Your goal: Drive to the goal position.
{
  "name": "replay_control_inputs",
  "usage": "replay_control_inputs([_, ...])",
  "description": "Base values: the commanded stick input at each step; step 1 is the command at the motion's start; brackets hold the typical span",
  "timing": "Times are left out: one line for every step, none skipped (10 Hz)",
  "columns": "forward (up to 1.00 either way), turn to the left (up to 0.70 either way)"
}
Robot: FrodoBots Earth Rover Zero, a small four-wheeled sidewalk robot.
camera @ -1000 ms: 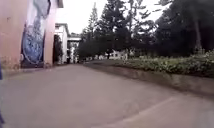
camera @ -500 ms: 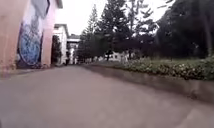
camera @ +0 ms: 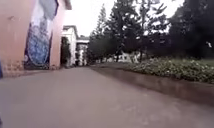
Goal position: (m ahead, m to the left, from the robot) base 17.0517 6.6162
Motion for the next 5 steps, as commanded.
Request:
replay_control_inputs([1.0, 0.0])
replay_control_inputs([1.0, 0.0])
replay_control_inputs([1.0, 0.0])
replay_control_inputs([1.0, 0.02])
replay_control_inputs([1.0, 0.17])
